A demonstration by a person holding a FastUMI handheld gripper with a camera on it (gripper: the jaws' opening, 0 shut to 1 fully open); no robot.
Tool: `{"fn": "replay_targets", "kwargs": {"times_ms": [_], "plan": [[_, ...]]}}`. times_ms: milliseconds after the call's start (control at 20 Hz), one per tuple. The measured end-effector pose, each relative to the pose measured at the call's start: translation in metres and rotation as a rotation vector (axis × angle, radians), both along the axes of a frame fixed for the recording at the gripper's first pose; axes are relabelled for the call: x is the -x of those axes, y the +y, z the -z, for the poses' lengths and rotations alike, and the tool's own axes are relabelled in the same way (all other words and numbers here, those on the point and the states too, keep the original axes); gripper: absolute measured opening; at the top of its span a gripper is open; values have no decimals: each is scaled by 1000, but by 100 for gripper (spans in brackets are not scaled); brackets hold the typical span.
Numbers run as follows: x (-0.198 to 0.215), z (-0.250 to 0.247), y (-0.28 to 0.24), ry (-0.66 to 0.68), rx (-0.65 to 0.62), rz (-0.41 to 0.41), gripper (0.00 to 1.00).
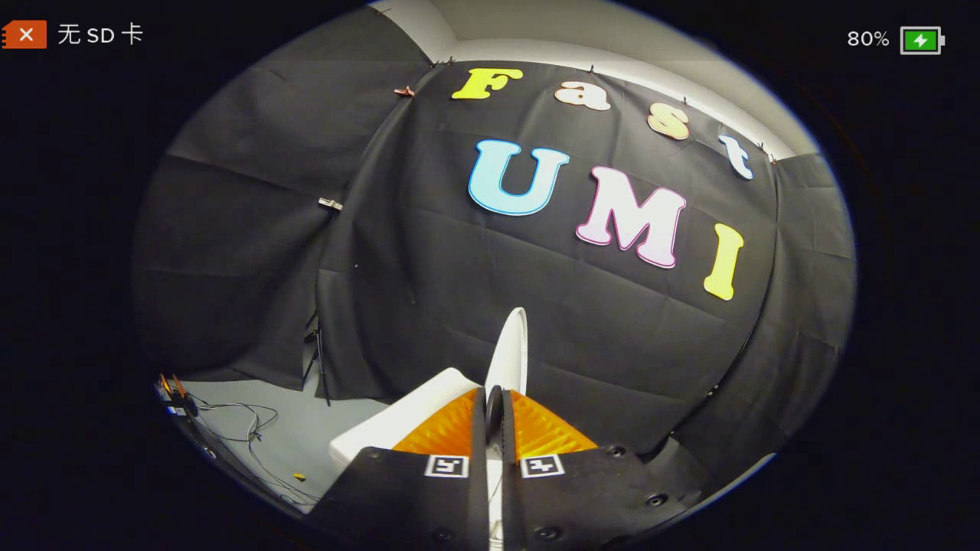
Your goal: Open the toilet lid.
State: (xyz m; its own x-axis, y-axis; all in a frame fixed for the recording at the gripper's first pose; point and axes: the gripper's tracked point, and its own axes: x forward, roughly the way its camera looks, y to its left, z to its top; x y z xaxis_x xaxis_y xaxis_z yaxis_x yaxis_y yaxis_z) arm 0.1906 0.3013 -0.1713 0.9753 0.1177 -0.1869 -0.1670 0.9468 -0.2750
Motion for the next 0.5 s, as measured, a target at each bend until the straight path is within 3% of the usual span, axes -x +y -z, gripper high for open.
{"fn": "replay_targets", "kwargs": {"times_ms": [50,350,500], "plan": [[1,-2,-2,-4,0,-3,14],[3,-14,-6,-4,-50,-4,97],[8,-27,-14,-14,-81,4,97]]}}
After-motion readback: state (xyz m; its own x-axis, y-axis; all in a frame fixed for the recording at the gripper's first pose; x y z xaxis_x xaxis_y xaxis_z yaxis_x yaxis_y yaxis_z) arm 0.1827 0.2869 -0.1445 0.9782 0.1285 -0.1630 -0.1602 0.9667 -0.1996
